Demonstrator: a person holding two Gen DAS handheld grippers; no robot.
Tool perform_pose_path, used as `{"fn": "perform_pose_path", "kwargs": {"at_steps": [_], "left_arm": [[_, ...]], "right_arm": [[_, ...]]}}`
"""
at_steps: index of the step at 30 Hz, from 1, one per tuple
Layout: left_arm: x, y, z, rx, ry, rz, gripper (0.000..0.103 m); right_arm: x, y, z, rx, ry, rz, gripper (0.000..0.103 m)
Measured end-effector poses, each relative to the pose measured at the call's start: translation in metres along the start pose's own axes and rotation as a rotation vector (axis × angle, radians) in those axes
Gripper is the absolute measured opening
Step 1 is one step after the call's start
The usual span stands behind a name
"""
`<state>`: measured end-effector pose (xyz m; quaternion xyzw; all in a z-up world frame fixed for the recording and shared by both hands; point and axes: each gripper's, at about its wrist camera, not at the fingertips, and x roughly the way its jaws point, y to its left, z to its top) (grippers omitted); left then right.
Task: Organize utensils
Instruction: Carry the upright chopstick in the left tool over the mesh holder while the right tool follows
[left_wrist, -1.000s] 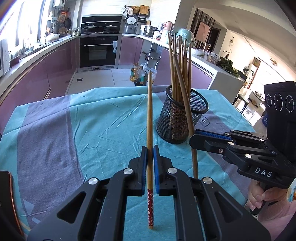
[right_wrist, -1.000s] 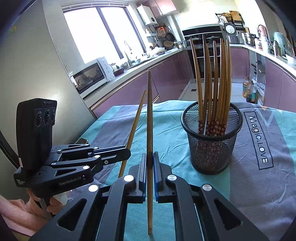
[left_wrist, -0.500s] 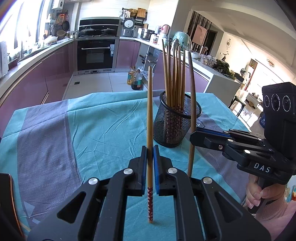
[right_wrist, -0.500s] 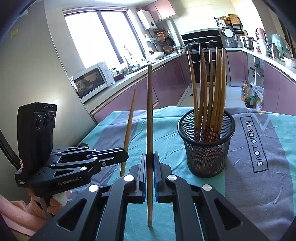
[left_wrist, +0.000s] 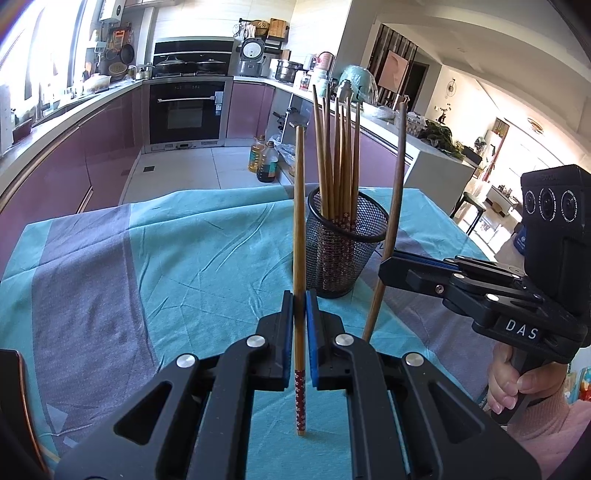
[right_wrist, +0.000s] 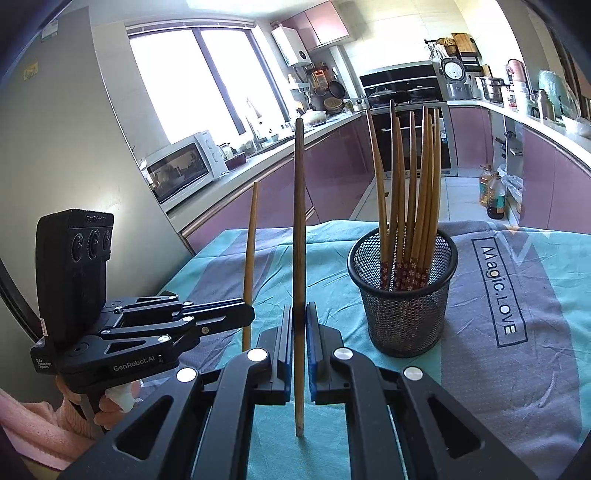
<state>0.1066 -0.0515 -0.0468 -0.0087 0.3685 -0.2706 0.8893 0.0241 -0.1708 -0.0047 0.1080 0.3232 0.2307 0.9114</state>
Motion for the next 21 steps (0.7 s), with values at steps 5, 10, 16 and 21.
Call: {"fn": "perform_pose_path", "kwargs": {"at_steps": [5, 10, 16, 21], "left_arm": [[0.000, -0.001, 0.002, 0.001, -0.004, -0.005, 0.007], [0.000, -0.001, 0.003, 0.003, -0.009, -0.010, 0.008], [-0.003, -0.001, 0.005, 0.003, -0.016, -0.019, 0.007], [-0.003, -0.002, 0.006, 0.005, -0.020, -0.027, 0.007]], "right_arm": [[-0.003, 0.000, 0.001, 0.002, -0.008, -0.003, 0.006], [-0.006, -0.001, 0.001, 0.003, -0.014, -0.005, 0.006], [-0.008, -0.002, 0.004, 0.000, -0.024, -0.009, 0.006], [-0.013, -0.002, 0.005, -0.002, -0.037, -0.014, 0.006]]}}
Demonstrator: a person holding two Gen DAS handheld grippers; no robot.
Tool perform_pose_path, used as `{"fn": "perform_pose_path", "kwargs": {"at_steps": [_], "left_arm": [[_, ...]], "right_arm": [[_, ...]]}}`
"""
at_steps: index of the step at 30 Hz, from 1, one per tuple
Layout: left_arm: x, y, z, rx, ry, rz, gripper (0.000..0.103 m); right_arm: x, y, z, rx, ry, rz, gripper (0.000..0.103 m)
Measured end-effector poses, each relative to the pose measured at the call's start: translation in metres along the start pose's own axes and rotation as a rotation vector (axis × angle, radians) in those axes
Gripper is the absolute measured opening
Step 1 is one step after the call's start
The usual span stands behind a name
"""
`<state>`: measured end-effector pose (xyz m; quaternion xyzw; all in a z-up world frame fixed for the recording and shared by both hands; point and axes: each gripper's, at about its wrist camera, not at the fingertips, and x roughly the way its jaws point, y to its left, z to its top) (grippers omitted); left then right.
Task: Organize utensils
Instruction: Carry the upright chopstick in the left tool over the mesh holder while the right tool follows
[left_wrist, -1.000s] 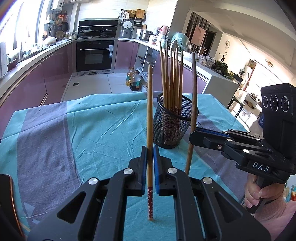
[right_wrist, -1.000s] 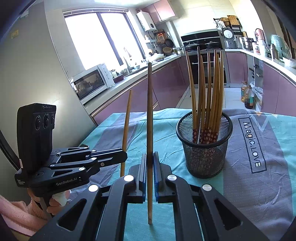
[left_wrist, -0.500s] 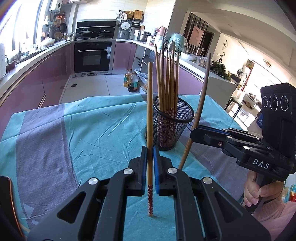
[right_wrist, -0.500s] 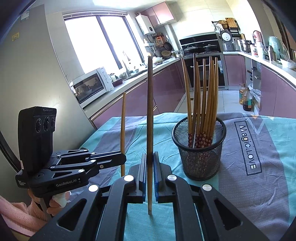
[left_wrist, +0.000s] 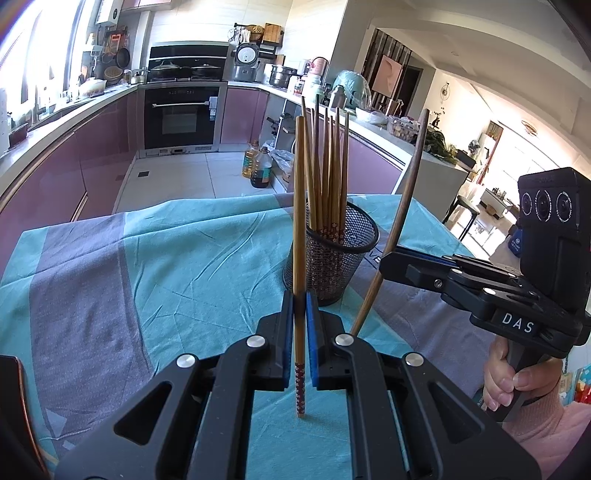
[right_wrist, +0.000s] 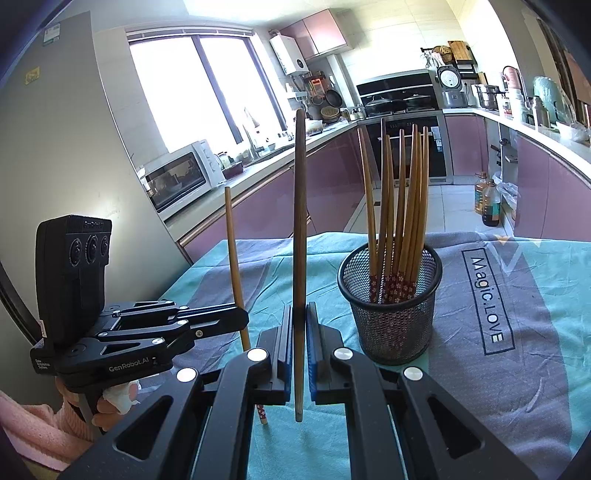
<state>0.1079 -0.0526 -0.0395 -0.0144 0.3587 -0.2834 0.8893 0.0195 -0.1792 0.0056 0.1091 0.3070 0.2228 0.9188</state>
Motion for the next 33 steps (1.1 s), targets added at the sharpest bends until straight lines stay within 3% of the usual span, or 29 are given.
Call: {"fn": "perform_pose_path", "kwargs": {"at_steps": [33], "left_arm": [[-0.003, -0.007, 0.007, 0.023, -0.030, -0.015, 0.007]], "right_arm": [[-0.009, -0.003, 0.011, -0.011, -0.041, -0.021, 0.006]]}}
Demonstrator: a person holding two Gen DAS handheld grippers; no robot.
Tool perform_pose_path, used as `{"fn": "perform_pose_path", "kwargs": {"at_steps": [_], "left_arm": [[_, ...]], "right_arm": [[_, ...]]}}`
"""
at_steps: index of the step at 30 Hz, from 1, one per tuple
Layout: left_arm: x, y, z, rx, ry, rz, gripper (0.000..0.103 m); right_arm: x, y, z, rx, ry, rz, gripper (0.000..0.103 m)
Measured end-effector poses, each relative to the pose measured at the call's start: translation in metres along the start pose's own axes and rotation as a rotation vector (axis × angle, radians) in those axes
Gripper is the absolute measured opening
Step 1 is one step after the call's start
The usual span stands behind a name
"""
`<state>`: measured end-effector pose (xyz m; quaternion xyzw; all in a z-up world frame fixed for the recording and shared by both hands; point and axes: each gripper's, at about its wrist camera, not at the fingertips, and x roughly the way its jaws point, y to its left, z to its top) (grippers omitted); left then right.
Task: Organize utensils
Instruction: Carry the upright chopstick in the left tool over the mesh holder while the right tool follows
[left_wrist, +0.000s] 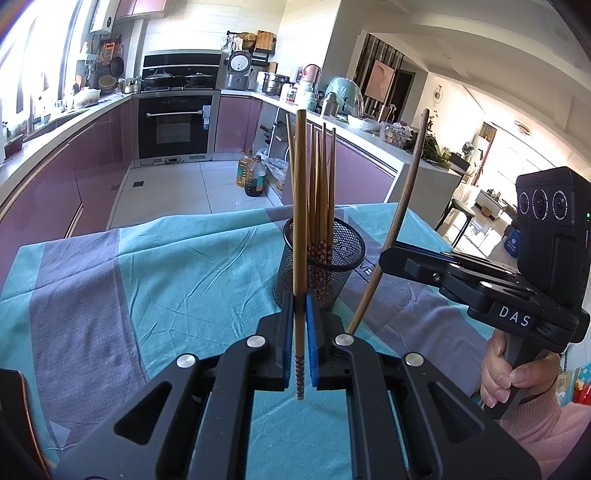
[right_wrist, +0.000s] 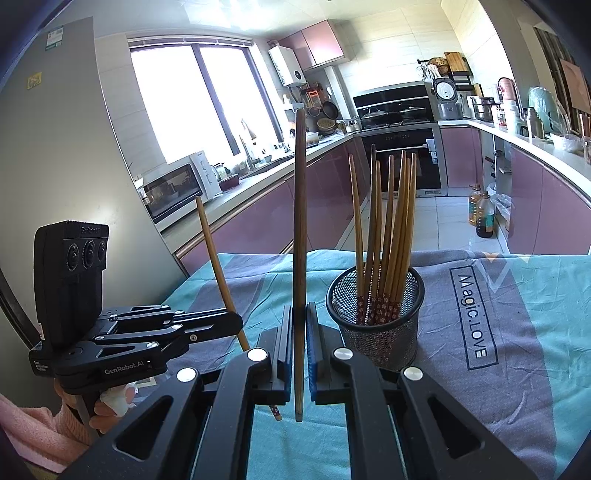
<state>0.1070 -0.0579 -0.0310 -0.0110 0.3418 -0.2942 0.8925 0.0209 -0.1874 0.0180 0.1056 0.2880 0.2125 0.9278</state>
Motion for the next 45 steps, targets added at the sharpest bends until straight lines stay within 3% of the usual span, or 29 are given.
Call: {"fn": "perform_pose_path", "kwargs": {"at_steps": [45], "left_arm": [[-0.005, -0.012, 0.018, 0.031, -0.029, -0.024, 0.007]], "right_arm": [[-0.003, -0.002, 0.011, -0.017, -0.026, -0.007, 0.006]]}}
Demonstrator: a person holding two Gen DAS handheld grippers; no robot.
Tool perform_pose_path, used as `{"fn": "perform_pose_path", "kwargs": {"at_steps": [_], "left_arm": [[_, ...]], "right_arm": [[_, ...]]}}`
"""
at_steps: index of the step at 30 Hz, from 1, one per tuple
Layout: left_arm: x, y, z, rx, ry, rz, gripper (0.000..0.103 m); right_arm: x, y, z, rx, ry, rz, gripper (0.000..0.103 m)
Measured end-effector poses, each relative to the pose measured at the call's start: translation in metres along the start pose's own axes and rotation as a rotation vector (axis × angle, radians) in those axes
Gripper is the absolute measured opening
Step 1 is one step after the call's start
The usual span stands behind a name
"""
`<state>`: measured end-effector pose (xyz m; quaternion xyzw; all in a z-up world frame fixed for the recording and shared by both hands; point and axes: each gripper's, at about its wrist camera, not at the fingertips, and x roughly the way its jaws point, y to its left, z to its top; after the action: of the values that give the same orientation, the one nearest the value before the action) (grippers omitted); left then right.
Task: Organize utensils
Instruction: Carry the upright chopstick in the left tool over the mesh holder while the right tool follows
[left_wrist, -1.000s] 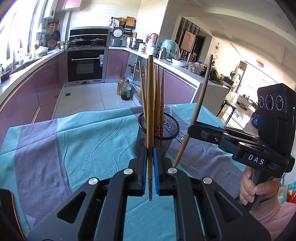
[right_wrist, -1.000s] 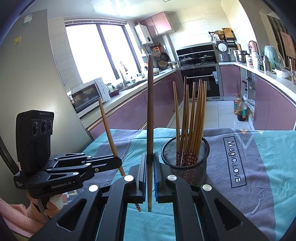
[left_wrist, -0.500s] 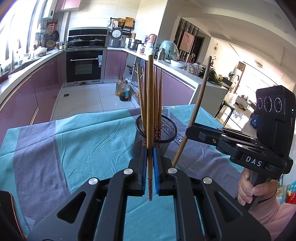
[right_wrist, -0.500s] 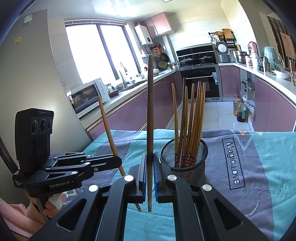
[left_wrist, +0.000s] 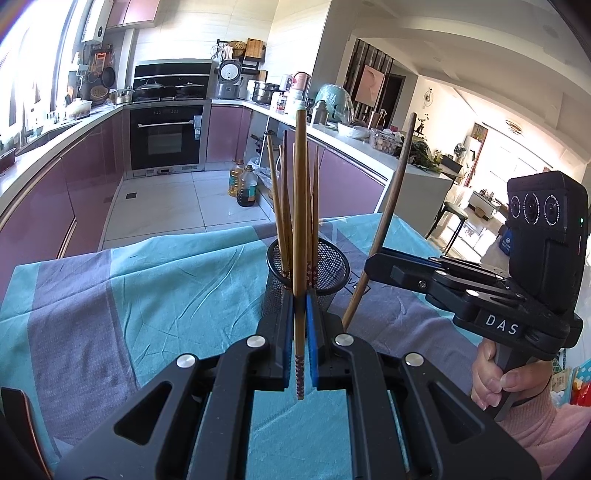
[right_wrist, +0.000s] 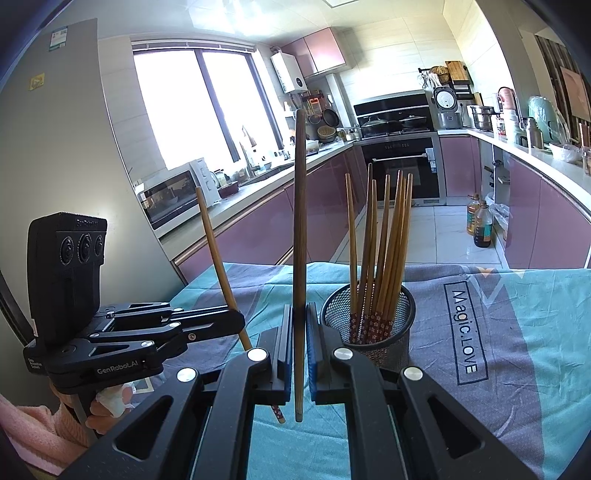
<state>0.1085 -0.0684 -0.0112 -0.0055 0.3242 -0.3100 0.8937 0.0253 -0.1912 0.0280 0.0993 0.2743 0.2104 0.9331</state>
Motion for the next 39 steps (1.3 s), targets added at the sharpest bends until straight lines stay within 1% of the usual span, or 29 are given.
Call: {"fn": "perform_pose_path", "kwargs": {"at_steps": [18, 39], "left_arm": [[-0.003, -0.005, 0.007, 0.011, -0.012, -0.002, 0.007], [-0.003, -0.009, 0.026, 0.027, -0.043, -0.005, 0.007]], "right_arm": [[0.001, 0.000, 0.007, -0.006, -0.011, -0.002, 0.006], [0.001, 0.002, 0.018, -0.027, -0.028, 0.003, 0.006]]}}
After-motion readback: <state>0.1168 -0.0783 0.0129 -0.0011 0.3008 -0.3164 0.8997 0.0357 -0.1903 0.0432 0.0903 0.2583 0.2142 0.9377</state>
